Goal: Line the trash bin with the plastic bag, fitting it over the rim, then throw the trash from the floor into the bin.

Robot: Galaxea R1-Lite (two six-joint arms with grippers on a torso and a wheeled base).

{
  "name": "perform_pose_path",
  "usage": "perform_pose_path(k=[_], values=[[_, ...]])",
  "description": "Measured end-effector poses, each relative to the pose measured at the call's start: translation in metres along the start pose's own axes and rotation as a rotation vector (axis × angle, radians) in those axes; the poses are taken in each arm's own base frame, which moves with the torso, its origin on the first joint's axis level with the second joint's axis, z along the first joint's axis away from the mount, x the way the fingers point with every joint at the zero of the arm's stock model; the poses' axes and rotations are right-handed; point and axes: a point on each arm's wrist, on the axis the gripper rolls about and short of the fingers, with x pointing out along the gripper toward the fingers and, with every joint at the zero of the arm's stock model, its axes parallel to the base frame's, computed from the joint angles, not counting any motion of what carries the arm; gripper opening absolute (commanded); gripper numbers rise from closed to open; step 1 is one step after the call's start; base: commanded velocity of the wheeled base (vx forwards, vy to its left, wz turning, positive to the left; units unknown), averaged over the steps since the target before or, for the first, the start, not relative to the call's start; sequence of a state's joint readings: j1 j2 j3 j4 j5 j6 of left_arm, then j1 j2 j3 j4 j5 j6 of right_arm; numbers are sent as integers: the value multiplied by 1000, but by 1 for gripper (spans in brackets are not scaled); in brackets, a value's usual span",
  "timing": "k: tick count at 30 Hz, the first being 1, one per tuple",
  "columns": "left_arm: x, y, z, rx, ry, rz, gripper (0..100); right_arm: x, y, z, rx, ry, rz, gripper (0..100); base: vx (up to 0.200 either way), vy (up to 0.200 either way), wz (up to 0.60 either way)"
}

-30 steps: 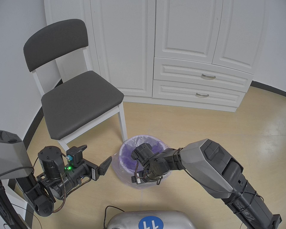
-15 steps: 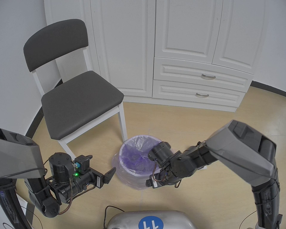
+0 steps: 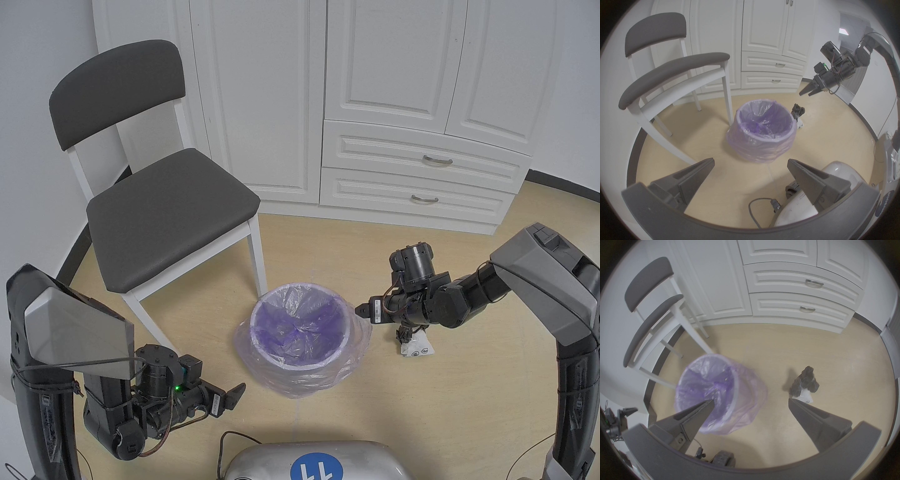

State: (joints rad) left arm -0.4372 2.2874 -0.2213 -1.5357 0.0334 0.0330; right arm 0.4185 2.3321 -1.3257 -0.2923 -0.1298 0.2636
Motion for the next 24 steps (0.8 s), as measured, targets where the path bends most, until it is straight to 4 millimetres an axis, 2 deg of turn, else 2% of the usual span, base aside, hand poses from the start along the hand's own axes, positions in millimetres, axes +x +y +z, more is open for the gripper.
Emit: perform_pose_path(k=[5,10,15,20,24], values=[[-8,1,-5,-21,31,29,100,31,-21,6,19,-1,-38,100,0,0,0],[-19,4,-2,-67,25,74,100,62,-40,10,40,29,-74,100,0,0,0],[-30,8,2,-92,7,98,100,82,-45,15,57,72,-84,100,0,0,0],[-39,13,6,-112,-11,123,100,99,-48,8,68,172,-104,100,0,0,0],[-46,17,10,-126,-30,140,100,115,-49,-8,32,248,-112,100,0,0,0]])
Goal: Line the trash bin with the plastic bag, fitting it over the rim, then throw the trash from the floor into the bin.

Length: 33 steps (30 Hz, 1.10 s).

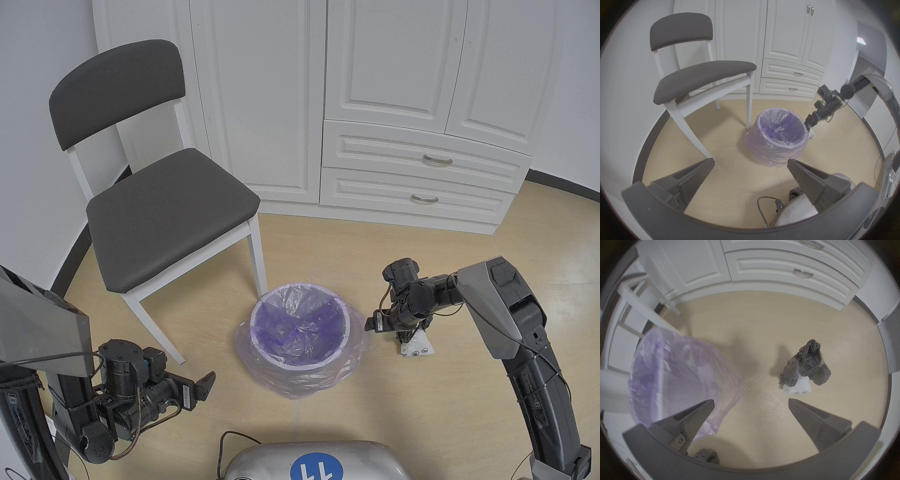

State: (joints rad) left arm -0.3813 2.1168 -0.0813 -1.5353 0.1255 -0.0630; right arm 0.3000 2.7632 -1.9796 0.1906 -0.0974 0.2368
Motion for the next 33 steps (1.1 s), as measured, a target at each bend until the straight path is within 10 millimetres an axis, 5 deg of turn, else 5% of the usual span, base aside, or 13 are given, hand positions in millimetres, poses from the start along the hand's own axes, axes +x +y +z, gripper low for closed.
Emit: perform_pose_path(k=[17,26,33], values=[[-18,2,13,-12,-65,-1,100,45,22,-25,-169,-66,173,100,0,0,0],[-25,0,14,-4,-77,-14,100,50,22,-32,-164,-35,225,100,0,0,0],[-12,0,7,17,-35,-4,100,45,16,-33,-141,38,203,100,0,0,0]])
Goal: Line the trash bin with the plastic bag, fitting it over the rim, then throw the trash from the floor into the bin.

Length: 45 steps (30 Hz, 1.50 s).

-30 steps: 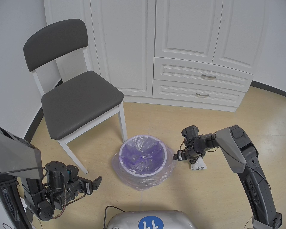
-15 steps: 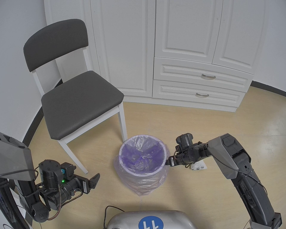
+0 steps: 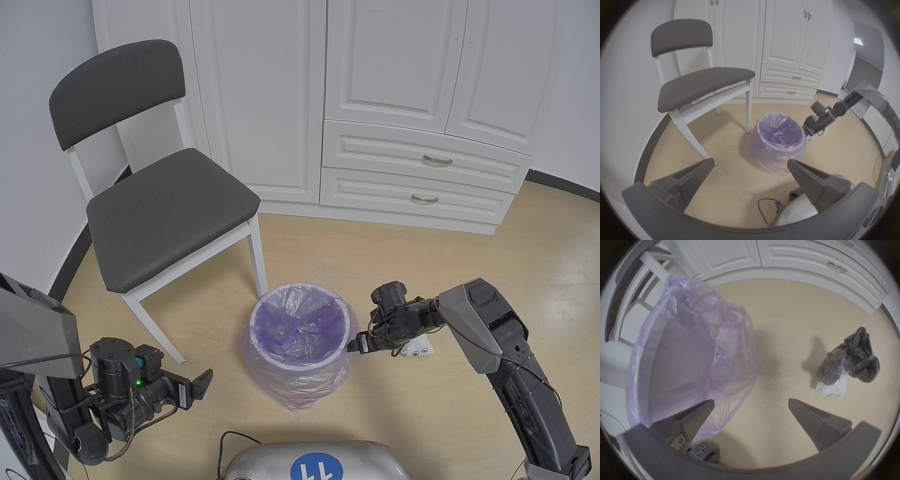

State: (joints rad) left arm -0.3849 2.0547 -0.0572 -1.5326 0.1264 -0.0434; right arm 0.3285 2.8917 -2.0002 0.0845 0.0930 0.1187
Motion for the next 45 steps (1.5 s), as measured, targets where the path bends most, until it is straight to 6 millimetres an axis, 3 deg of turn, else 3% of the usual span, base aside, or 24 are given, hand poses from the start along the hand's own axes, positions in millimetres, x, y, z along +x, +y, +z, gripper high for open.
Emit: perform_pose_path(k=[6,16,22,27,32,40,45], values=[[28,5,-6,39,23,27,100,-17,-7,9,28,5,-15,100,0,0,0],[128,25,-8,178,28,87,100,-48,-16,15,79,9,-40,100,0,0,0],[182,35,0,201,77,89,100,-54,-16,20,114,-36,-60,100,0,0,0],[217,45,13,206,101,96,100,-52,-13,24,152,-90,-61,100,0,0,0],[233,53,20,200,78,90,100,-50,-12,23,172,-104,-64,100,0,0,0],[233,56,4,199,111,0,100,-49,-15,21,189,-101,-78,100,0,0,0],[244,58,13,197,121,-4,100,-49,-16,21,194,-102,-80,100,0,0,0]])
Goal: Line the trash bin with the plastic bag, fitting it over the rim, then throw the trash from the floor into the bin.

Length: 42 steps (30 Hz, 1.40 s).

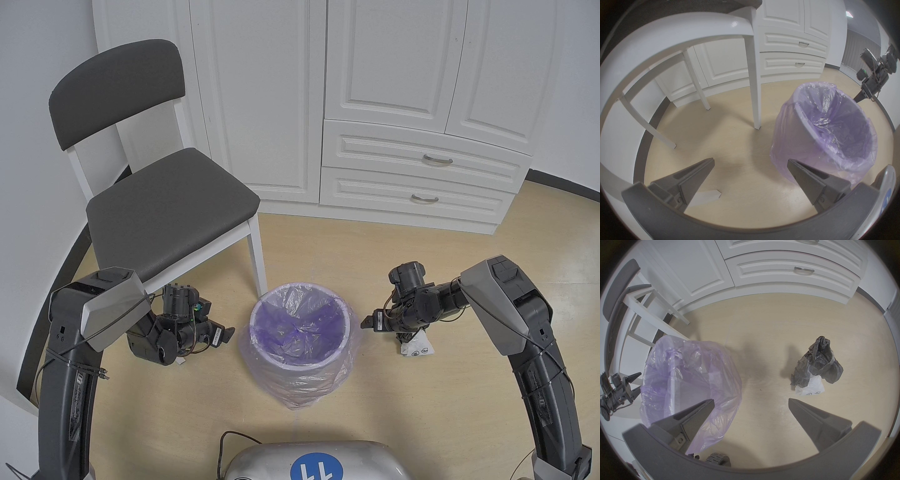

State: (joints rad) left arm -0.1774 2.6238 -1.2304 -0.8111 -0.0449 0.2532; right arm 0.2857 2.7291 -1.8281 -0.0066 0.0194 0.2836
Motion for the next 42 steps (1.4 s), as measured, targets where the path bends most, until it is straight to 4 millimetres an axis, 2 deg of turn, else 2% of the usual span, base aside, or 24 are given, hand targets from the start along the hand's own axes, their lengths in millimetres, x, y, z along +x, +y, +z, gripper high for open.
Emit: perform_pose_path(k=[8,16,22,30,42], values=[[28,7,24,2,-13,6,100,0,0,1,4,-4,2,100,0,0,0],[55,4,15,4,126,-38,100,9,1,5,21,-22,6,100,0,0,0],[72,1,19,10,162,-58,100,20,0,-1,21,17,-22,100,0,0,0],[91,-18,-3,54,243,-165,100,34,-3,-14,18,73,-29,100,0,0,0],[97,-19,-15,59,245,-216,100,38,-1,-22,19,146,66,100,0,0,0]])
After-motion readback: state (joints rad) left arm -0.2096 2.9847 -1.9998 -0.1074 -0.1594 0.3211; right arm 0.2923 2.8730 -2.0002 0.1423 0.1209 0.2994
